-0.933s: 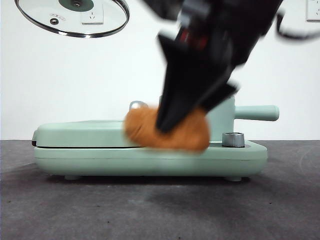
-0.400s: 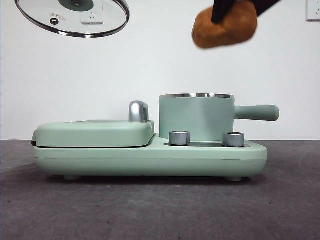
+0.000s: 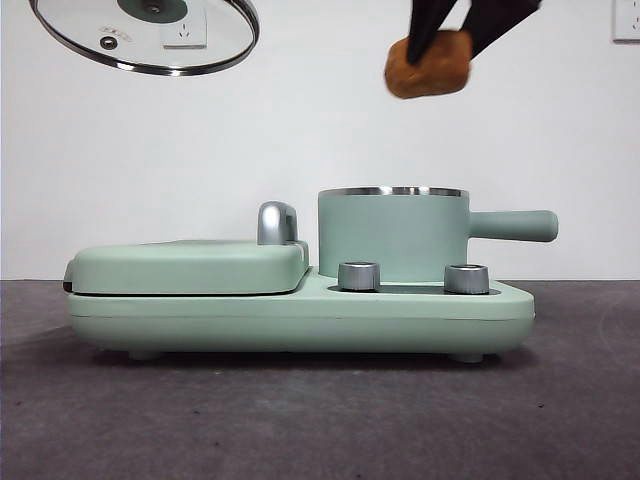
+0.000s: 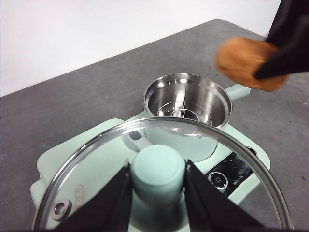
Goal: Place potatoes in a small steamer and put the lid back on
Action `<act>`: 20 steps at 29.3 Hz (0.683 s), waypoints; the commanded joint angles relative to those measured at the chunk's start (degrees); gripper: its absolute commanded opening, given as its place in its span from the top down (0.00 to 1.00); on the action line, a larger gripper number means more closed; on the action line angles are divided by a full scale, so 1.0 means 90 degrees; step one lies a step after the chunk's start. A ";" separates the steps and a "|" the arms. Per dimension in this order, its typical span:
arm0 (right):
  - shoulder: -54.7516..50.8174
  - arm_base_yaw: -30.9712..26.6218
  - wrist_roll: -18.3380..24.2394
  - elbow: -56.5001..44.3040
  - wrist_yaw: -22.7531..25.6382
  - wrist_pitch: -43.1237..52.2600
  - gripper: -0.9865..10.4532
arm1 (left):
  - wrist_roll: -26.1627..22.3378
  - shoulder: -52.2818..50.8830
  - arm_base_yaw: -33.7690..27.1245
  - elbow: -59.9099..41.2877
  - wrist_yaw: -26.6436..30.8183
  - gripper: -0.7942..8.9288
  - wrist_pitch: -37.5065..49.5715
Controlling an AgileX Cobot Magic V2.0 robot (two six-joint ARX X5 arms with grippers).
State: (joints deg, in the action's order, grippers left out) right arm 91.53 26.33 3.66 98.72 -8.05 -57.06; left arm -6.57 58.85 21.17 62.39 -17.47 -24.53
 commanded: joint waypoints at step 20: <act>0.2453 -0.0083 0.0323 0.0663 0.0274 0.1010 0.75 | 0.0002 -0.0005 0.0017 0.0090 -0.0012 0.91 0.0151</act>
State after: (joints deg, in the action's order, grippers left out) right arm 112.36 25.34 5.91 103.26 -5.78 -48.42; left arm -6.57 58.85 21.17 62.39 -17.47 -24.71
